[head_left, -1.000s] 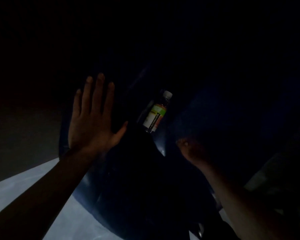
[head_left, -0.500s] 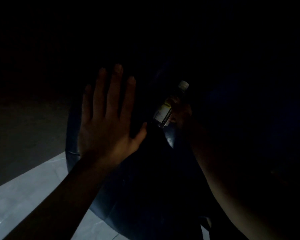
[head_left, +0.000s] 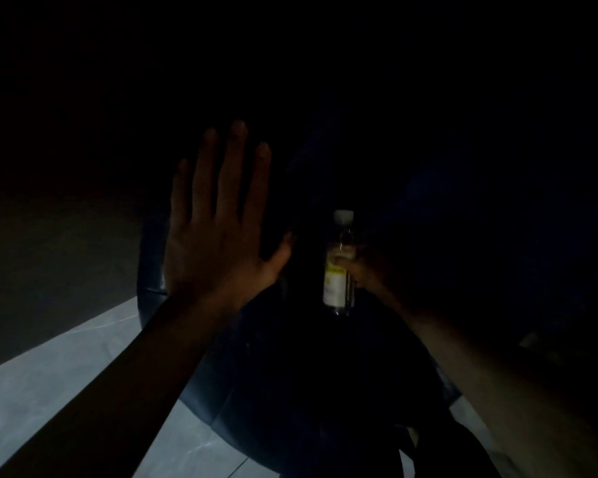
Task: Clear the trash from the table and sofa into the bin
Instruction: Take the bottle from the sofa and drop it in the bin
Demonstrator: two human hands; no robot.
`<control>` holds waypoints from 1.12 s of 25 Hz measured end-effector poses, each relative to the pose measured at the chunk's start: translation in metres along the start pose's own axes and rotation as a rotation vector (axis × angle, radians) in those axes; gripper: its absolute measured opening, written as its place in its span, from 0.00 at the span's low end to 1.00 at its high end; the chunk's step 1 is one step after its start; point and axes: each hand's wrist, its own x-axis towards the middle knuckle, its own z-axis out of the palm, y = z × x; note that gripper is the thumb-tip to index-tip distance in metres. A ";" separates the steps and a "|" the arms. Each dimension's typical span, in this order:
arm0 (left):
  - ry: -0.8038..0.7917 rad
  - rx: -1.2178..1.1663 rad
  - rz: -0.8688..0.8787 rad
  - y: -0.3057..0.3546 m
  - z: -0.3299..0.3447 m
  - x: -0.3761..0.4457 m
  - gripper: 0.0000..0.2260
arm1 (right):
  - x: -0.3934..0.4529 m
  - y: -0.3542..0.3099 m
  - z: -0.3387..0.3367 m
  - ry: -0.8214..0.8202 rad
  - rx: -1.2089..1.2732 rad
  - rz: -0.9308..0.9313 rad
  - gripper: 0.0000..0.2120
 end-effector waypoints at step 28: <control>-0.254 -0.634 -0.222 0.086 -0.107 -0.086 0.33 | -0.442 0.076 -0.129 0.567 0.321 -0.085 0.21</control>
